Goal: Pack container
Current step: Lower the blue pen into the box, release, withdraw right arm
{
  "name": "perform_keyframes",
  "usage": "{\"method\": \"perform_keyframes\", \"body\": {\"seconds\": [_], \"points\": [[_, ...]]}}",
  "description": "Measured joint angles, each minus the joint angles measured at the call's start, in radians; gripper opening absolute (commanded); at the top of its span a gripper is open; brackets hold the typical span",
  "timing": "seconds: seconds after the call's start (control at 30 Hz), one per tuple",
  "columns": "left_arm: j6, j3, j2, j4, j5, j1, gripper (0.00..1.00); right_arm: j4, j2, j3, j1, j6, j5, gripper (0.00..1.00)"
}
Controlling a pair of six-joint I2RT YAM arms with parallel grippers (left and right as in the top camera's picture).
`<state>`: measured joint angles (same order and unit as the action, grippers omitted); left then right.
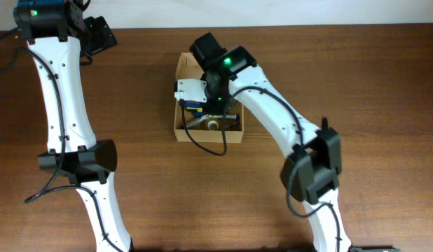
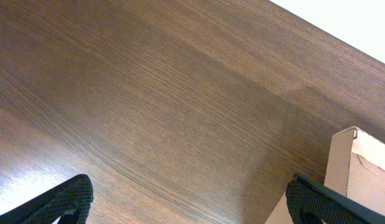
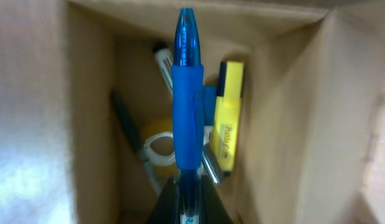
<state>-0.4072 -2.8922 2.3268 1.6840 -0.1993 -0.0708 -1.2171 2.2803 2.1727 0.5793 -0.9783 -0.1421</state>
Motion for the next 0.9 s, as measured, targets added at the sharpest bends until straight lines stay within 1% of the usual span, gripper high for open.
{"method": "perform_keyframes", "body": {"seconds": [0.17, 0.3, 0.37, 0.4, 0.5, 0.67, 0.8, 0.9], "points": [[0.000, 0.000, 0.000, 0.000, 0.000, 0.000, 1.00, 0.002, 0.075, 0.000, -0.019, 0.002, 0.011, 0.04], [0.000, 0.000, 0.000, 0.000, 0.000, 0.000, 1.00, 0.002, 0.098, 0.000, -0.029, 0.008, 0.010, 0.05], [0.000, 0.000, 0.000, 0.000, 0.000, 0.000, 1.00, 0.003, 0.104, 0.000, -0.030, 0.027, 0.010, 0.29], [0.000, 0.000, 0.000, 0.000, 0.000, 0.000, 1.00, 0.004, 0.105, 0.000, -0.030, 0.039, 0.010, 0.31], [0.000, 0.000, 0.000, 0.000, 0.000, 0.000, 1.00, 0.011, 0.108, 0.000, -0.030, 0.068, 0.010, 0.31], [0.000, 0.000, 0.000, 0.000, 0.000, 0.000, 1.00, -0.004, 0.109, 0.011, -0.030, 0.174, 0.015, 0.31], [0.000, 0.000, 0.000, 0.000, 0.000, 0.000, 1.00, -0.078, 0.109, 0.106, -0.030, 0.274, 0.061, 0.31], [0.000, 0.000, 0.000, 0.000, 0.000, 0.000, 1.00, -0.093, 0.087, 0.200, -0.030, 0.371, 0.113, 0.31]]}}
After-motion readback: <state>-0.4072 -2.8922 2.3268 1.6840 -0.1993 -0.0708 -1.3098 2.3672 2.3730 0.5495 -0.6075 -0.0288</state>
